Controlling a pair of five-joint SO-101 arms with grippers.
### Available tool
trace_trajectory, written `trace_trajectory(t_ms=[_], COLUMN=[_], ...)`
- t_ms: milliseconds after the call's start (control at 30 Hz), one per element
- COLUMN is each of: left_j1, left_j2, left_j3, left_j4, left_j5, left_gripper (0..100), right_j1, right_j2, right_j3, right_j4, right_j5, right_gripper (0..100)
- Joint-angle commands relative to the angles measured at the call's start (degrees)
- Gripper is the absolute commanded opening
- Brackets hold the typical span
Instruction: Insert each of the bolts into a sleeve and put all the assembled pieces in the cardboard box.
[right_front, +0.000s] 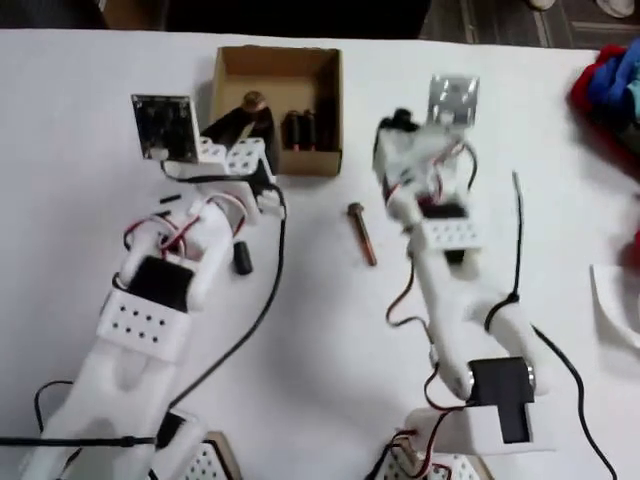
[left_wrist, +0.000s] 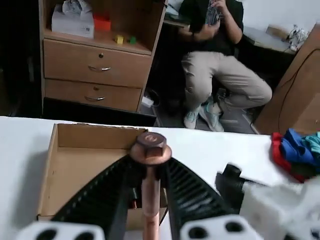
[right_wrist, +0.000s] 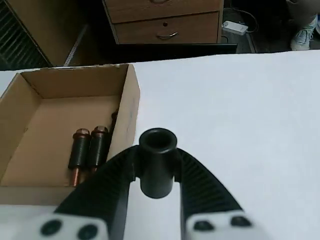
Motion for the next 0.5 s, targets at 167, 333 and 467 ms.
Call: trace_trajectory(t_ms=[167, 333, 467], left_j1=[0.97, 1.14, 1.93], left_j2=[-2.55, -2.55, -2.64], left_j3=[0.57, 0.4, 0.4], left_j4=[-3.43, -3.96, -6.24], left_j5=[1.05, 1.05, 1.05], left_gripper=[3, 3, 3], right_j1=[-4.97, -11.56, -14.2], right_j2=[-17.54, -27.03, -30.64], right_j3=[25.05, 34.29, 38.24], right_j4=[-20.62, -20.97, -21.67], right_j5=[-0.7, 3.52, 12.13], right_gripper=[2.0, 2.0, 2.0])
